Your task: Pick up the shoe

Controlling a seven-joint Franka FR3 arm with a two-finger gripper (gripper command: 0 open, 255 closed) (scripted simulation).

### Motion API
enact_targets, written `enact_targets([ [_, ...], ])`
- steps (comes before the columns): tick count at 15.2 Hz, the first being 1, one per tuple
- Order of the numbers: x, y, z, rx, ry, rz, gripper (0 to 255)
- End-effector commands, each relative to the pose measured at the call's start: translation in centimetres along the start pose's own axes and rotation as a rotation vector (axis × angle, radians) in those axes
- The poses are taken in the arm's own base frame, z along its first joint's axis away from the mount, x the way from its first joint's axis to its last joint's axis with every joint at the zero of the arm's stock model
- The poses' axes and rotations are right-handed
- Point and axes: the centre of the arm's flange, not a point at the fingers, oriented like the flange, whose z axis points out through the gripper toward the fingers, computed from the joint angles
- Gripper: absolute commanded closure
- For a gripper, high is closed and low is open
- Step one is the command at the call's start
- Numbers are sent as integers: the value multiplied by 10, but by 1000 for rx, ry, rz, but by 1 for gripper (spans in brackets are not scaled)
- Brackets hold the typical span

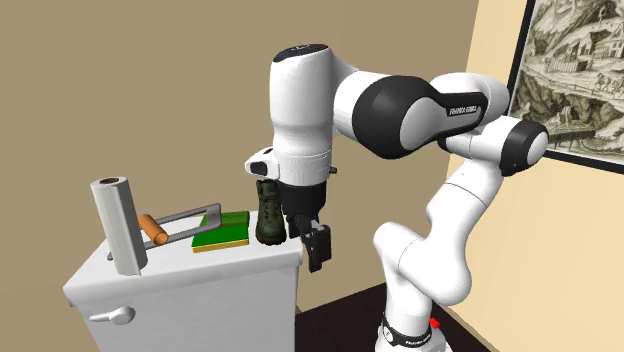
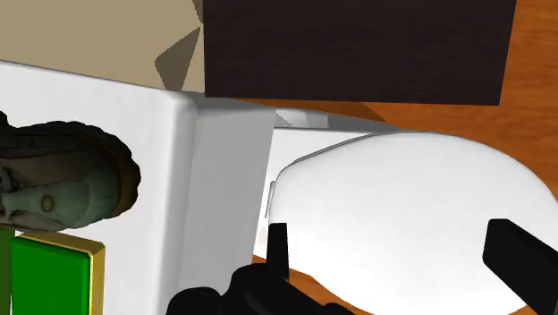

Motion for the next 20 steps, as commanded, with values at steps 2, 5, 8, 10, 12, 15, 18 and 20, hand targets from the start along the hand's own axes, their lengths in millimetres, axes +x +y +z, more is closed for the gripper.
enact_targets([
  [2,-8,10,1,-2,0,-58,0],
  [5,-27,44,4,-7,-2,-234,0],
  [8,-39,81,6,-12,-3,-409,0],
  [10,-44,106,7,-15,-4,-526,0],
  [12,-46,132,9,-18,-5,-643,0],
  [15,-43,171,11,-23,-6,-818,0],
  [18,-34,208,13,-28,-7,-993,0],
  [20,-24,232,14,-31,-8,-1110,0],
])
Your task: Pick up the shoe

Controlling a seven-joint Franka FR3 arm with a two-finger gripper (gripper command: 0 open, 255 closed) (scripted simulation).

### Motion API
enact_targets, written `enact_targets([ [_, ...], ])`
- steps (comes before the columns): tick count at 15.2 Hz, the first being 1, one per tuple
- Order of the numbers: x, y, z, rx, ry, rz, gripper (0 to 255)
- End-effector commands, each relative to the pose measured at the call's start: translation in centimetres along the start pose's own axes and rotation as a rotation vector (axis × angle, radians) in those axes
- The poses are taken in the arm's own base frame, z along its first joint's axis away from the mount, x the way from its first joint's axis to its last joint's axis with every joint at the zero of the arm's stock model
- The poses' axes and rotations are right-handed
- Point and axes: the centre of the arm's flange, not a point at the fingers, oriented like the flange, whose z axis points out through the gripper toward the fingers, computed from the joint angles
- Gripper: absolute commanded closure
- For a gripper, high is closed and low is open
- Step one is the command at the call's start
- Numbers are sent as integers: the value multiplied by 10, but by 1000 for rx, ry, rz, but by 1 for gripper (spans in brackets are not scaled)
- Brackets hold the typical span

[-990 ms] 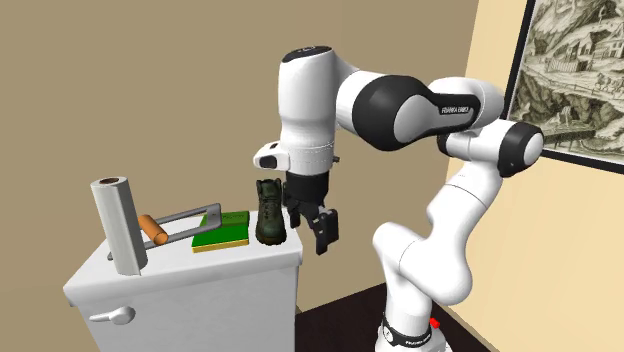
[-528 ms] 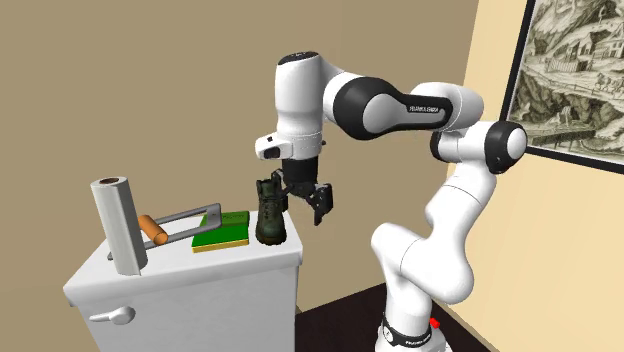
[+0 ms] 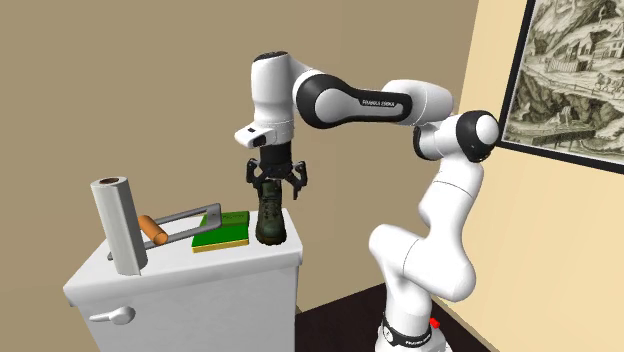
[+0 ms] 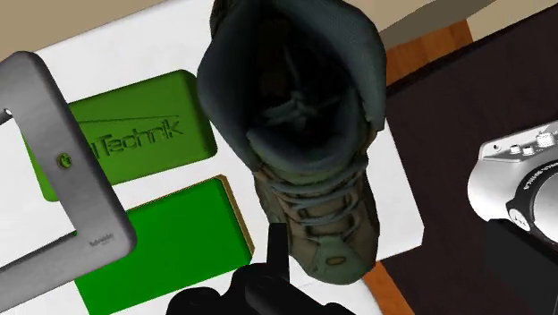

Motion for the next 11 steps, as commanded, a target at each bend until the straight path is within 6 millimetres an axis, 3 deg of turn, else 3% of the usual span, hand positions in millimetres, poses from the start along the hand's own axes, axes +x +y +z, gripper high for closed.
enact_targets([
  [1,-15,19,1,-3,-3,-128,0],
  [2,-19,27,2,-4,-3,-168,0],
  [11,-12,26,41,-4,-3,-168,0],
])
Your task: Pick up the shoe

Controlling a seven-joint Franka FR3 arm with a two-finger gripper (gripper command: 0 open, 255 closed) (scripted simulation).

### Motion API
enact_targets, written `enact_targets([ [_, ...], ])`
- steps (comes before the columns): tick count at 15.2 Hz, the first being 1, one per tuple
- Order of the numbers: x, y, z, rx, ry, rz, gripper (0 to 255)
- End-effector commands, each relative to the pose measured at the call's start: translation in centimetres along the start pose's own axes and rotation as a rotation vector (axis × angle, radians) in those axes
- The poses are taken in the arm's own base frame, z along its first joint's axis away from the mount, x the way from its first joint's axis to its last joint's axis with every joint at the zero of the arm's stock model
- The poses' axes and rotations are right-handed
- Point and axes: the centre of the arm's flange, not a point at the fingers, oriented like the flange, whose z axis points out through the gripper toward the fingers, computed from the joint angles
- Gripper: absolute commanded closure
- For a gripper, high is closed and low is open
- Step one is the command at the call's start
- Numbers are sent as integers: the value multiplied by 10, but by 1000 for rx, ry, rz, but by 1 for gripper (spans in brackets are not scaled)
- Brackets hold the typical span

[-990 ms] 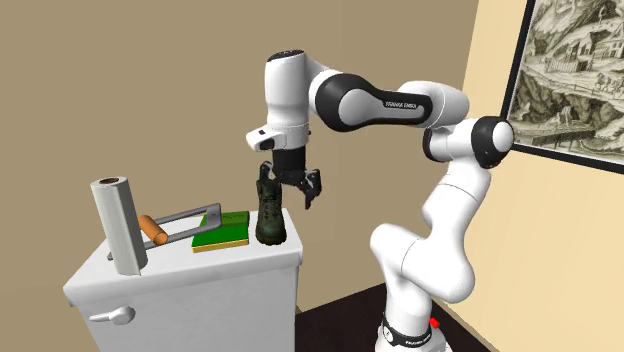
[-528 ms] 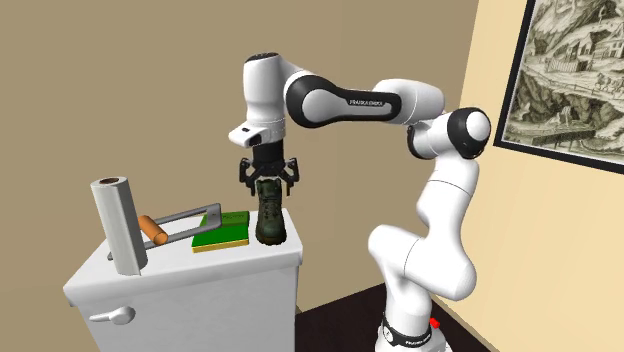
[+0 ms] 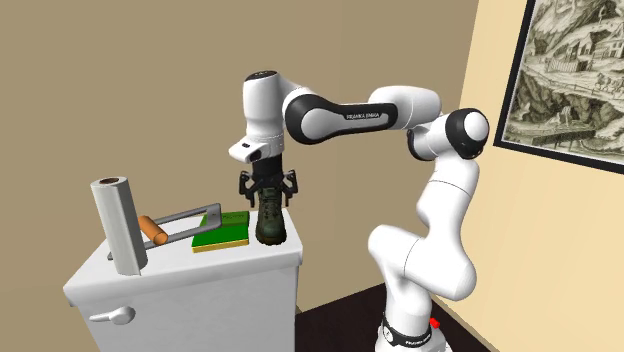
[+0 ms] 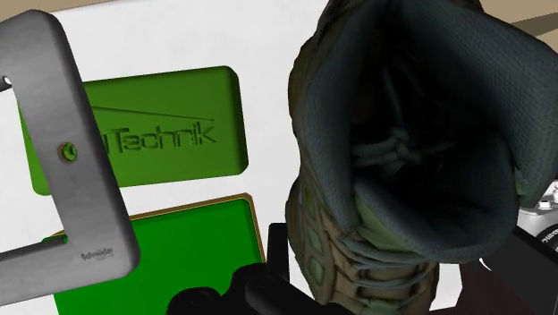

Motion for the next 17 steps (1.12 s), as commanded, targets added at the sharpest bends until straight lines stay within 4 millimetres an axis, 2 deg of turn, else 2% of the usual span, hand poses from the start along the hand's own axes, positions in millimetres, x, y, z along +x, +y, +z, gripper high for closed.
enact_targets([
  [1,0,0,2,0,0,0,255],
  [10,0,0,2,0,0,0,255],
  [17,-7,0,-34,0,0,0,255],
])
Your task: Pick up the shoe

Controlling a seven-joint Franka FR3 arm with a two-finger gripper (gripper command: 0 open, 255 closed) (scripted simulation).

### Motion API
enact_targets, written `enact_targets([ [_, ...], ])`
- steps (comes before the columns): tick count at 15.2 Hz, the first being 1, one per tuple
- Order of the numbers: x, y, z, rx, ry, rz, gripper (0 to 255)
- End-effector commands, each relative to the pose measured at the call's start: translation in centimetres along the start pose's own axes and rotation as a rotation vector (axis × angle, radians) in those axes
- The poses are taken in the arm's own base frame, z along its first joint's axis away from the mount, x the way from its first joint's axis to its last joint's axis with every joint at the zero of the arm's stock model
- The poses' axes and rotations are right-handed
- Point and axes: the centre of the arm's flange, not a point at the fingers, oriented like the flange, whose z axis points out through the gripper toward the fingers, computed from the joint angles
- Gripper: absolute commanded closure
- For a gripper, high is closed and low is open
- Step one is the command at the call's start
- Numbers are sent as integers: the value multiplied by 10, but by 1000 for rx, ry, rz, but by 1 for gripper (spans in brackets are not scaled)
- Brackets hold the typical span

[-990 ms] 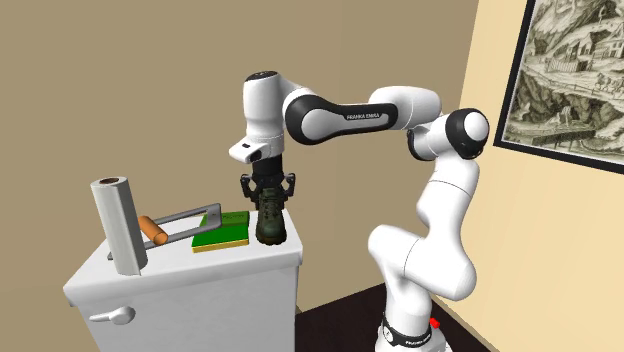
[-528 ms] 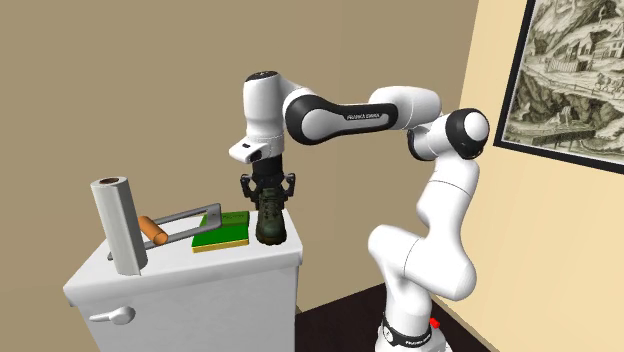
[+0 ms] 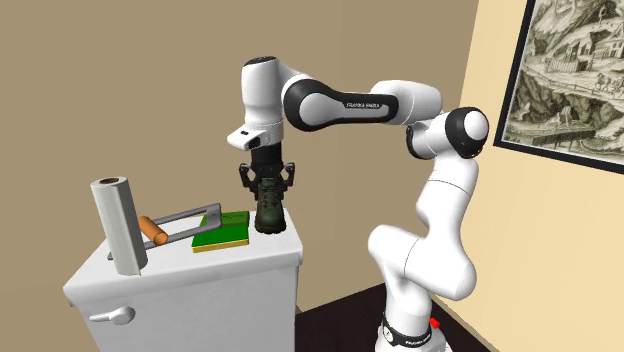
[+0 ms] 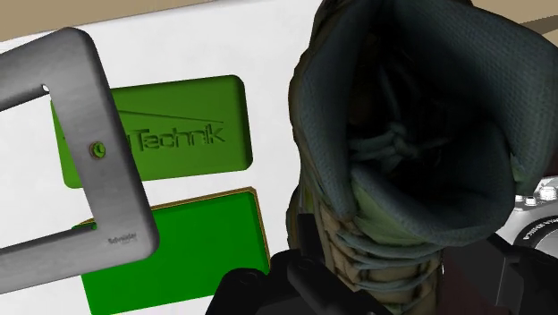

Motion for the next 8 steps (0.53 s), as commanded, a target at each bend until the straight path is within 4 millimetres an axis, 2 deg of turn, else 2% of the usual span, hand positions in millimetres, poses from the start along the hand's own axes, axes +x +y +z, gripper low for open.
enact_targets([
  [1,-2,-1,-12,-1,0,0,255],
  [8,-8,0,-48,-1,0,0,255],
])
